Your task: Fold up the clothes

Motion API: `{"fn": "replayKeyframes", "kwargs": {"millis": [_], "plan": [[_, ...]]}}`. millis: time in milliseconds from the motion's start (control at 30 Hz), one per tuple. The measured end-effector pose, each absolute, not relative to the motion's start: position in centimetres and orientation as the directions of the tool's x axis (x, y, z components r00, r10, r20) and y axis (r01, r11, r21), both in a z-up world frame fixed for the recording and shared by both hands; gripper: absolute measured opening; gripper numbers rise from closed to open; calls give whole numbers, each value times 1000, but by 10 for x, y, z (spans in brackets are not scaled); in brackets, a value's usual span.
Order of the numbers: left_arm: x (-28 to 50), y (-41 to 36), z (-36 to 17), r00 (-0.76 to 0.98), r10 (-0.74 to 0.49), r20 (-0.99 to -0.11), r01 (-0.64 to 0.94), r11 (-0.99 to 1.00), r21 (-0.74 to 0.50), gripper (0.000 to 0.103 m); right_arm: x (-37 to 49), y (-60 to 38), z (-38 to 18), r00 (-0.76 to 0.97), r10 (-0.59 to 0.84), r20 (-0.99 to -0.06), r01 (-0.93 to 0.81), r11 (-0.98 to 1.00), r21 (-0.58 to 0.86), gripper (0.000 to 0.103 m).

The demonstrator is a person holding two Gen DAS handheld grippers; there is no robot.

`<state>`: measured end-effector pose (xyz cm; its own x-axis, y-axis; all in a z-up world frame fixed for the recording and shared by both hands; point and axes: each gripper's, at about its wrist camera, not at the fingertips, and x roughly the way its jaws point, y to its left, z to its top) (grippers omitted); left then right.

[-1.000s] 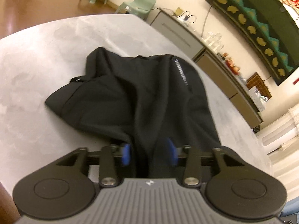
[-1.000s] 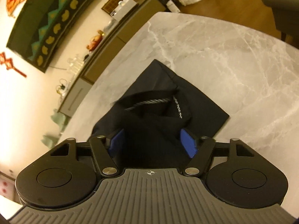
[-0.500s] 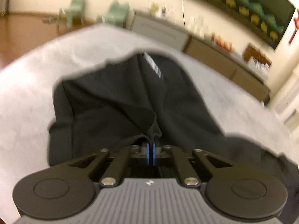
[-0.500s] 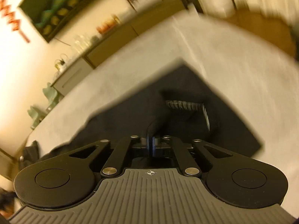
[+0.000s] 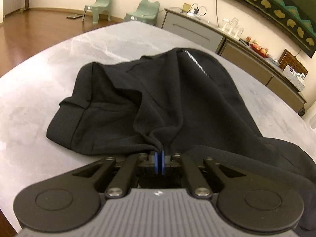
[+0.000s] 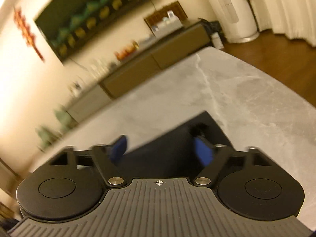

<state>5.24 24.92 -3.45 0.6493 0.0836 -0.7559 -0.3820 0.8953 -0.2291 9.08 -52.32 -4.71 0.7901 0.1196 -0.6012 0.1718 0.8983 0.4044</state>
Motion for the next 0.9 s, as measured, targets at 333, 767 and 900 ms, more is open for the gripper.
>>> {"fn": "replayKeyframes", "kwargs": {"millis": [333, 767, 900], "plan": [[41, 255, -21, 687, 129, -716, -418, 875, -243, 5, 78, -526, -16, 839, 233, -492, 50, 867, 496, 0], [25, 213, 24, 754, 298, -586, -462, 875, -148, 25, 78, -555, -47, 825, 65, -561, 310, 778, 546, 71], [26, 190, 32, 791, 275, -547, -421, 893, -159, 28, 48, -551, -64, 770, 127, -626, 275, 819, 504, 71]]}}
